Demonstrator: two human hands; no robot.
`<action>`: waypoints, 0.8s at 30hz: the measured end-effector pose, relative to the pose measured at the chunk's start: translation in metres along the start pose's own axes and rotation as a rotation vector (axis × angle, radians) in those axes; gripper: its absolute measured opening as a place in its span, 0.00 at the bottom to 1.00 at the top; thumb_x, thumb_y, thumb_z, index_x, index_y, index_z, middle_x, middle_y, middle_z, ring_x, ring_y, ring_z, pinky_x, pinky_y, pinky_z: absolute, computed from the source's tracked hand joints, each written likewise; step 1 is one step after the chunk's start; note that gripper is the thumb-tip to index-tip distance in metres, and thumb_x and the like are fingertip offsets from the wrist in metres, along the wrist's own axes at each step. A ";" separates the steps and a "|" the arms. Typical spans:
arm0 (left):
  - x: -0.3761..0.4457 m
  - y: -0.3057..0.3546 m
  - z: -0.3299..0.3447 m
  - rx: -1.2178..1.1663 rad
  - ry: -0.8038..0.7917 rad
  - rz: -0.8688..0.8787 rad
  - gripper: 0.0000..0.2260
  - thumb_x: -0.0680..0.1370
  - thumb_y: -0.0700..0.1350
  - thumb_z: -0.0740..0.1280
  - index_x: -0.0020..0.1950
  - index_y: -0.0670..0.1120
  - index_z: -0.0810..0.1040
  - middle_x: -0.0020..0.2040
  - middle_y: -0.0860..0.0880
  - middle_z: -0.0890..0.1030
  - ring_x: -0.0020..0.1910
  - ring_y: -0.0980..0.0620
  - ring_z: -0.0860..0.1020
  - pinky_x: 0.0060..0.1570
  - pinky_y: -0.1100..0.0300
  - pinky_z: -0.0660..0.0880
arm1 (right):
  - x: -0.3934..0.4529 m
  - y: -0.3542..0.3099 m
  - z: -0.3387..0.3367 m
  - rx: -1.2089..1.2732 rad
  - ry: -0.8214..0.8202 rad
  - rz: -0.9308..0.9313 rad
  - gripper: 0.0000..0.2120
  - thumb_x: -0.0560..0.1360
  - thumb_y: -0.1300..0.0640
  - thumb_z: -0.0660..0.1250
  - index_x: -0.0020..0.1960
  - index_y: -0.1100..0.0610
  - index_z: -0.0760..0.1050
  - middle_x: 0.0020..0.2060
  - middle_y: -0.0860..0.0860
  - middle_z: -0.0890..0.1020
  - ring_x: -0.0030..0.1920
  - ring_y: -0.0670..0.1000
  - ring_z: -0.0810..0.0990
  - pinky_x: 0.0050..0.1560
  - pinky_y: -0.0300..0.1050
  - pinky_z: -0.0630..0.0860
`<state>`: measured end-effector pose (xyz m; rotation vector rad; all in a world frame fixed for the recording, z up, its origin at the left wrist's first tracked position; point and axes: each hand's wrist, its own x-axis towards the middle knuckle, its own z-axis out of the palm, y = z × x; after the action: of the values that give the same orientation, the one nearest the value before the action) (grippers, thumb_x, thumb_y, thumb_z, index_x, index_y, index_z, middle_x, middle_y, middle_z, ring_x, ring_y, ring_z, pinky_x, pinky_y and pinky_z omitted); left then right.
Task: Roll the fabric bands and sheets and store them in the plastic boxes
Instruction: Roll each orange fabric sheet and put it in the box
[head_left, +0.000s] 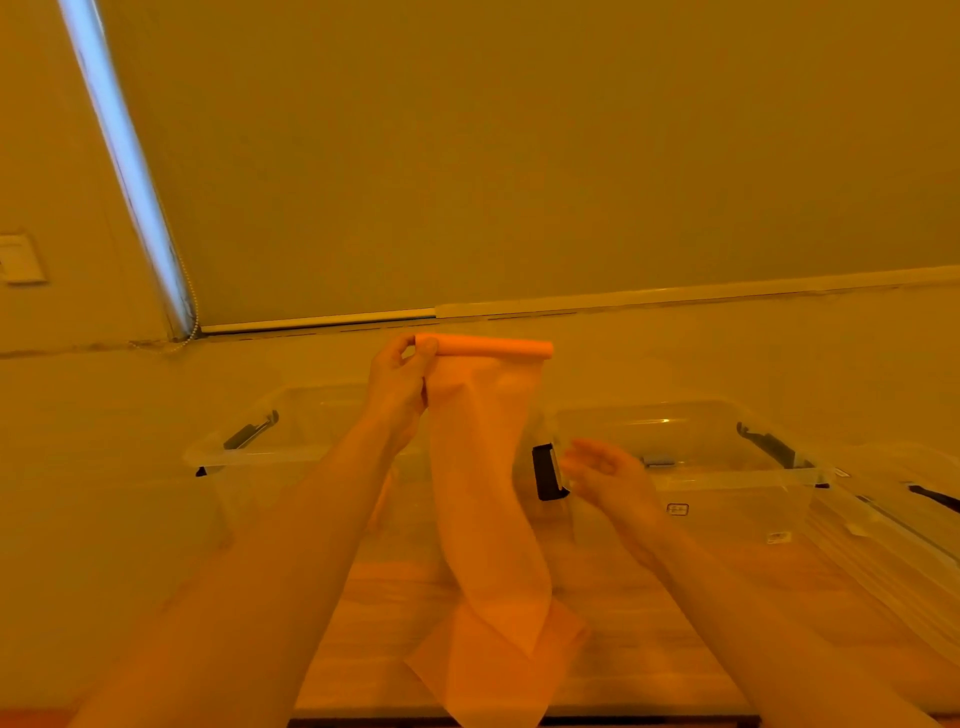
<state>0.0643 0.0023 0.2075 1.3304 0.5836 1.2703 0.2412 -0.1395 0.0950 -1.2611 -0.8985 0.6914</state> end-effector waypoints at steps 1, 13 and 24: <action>-0.002 -0.005 0.000 0.008 -0.013 -0.011 0.07 0.80 0.43 0.62 0.57 0.44 0.74 0.51 0.44 0.78 0.43 0.50 0.80 0.33 0.57 0.80 | 0.004 -0.004 -0.001 0.044 0.017 -0.015 0.28 0.70 0.49 0.72 0.68 0.50 0.69 0.62 0.50 0.75 0.60 0.50 0.76 0.57 0.45 0.75; -0.025 -0.048 -0.002 0.001 -0.103 -0.163 0.06 0.80 0.43 0.63 0.55 0.46 0.77 0.52 0.43 0.80 0.41 0.49 0.82 0.31 0.59 0.79 | 0.023 -0.036 0.003 0.009 0.024 -0.098 0.16 0.76 0.54 0.67 0.63 0.55 0.76 0.59 0.51 0.79 0.54 0.47 0.78 0.50 0.41 0.76; -0.035 -0.056 -0.016 0.067 -0.142 -0.206 0.09 0.80 0.43 0.63 0.59 0.44 0.75 0.46 0.45 0.79 0.39 0.50 0.78 0.30 0.58 0.78 | 0.023 -0.020 0.005 0.266 -0.037 -0.015 0.08 0.74 0.65 0.68 0.50 0.55 0.80 0.44 0.53 0.83 0.40 0.45 0.83 0.35 0.39 0.79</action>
<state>0.0586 -0.0108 0.1408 1.3665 0.6496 0.9881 0.2475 -0.1207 0.1189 -1.0065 -0.8152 0.7970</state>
